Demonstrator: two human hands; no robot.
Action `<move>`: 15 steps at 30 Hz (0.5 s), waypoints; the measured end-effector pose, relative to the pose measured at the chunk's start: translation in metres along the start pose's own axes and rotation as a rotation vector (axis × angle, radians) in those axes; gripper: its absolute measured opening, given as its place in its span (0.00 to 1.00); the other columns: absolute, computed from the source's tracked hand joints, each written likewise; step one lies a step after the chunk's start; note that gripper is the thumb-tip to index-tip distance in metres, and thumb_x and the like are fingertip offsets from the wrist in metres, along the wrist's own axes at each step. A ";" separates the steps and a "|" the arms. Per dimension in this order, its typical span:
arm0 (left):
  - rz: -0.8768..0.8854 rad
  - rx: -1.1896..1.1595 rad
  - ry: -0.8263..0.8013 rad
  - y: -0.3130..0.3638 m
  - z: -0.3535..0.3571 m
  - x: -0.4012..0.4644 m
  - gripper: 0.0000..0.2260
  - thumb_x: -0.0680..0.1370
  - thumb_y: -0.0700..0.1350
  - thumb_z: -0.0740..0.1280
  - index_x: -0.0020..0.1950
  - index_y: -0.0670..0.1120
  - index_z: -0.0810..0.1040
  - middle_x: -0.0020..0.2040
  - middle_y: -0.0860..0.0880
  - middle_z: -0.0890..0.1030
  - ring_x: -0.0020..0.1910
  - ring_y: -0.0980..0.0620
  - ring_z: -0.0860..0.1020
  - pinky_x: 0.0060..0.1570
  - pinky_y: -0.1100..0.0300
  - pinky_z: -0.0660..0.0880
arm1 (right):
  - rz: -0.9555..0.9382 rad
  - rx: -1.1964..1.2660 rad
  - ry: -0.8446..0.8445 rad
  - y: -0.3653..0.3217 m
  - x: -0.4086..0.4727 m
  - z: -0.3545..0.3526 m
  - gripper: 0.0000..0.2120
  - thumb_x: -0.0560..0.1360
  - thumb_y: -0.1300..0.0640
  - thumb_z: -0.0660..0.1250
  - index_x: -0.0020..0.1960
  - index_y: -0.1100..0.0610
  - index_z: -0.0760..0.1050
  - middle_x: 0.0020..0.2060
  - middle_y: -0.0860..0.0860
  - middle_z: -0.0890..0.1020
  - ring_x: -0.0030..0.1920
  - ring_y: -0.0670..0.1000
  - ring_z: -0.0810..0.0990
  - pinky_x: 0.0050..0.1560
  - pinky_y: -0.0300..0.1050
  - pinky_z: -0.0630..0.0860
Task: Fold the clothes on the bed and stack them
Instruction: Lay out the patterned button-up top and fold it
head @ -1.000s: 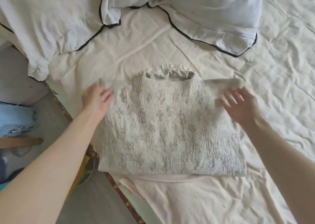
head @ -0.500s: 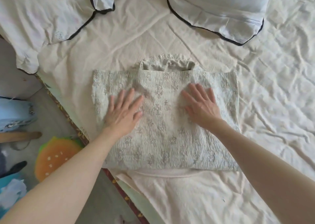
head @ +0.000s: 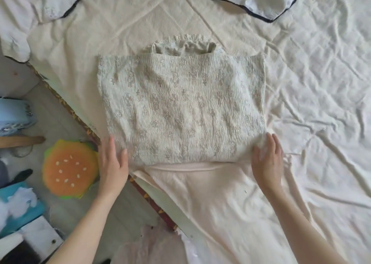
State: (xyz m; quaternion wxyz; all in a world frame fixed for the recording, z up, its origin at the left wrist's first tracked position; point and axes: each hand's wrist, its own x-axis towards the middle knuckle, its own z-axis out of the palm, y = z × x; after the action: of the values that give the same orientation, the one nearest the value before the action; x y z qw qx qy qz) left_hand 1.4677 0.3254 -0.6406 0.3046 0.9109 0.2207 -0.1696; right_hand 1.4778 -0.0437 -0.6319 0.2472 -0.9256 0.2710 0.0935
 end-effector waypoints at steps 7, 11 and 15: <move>-0.881 -1.232 -0.029 -0.007 0.003 0.015 0.26 0.79 0.50 0.64 0.74 0.43 0.62 0.73 0.42 0.66 0.71 0.44 0.66 0.68 0.48 0.67 | 0.860 0.905 -0.194 0.004 0.014 -0.006 0.11 0.77 0.54 0.66 0.49 0.63 0.73 0.37 0.55 0.73 0.37 0.53 0.74 0.41 0.47 0.76; -0.965 -1.345 0.078 0.002 -0.003 0.017 0.23 0.78 0.41 0.66 0.72 0.41 0.66 0.73 0.42 0.66 0.72 0.45 0.64 0.69 0.48 0.66 | 1.016 1.212 -0.230 0.000 0.020 -0.014 0.03 0.78 0.62 0.64 0.46 0.58 0.72 0.43 0.52 0.77 0.43 0.50 0.77 0.43 0.45 0.77; -0.902 -1.335 0.028 0.010 -0.030 -0.001 0.13 0.78 0.38 0.65 0.63 0.40 0.72 0.65 0.43 0.75 0.60 0.48 0.75 0.54 0.54 0.75 | 0.929 1.247 -0.081 -0.001 0.007 -0.033 0.05 0.74 0.67 0.67 0.48 0.61 0.74 0.41 0.53 0.79 0.41 0.50 0.79 0.37 0.45 0.80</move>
State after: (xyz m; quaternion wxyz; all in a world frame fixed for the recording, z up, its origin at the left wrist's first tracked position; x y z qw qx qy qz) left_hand 1.4775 0.3367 -0.6129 0.6839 0.3620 0.6259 -0.0971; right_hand 1.4851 -0.0631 -0.6057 0.6674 -0.4028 0.6242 0.0516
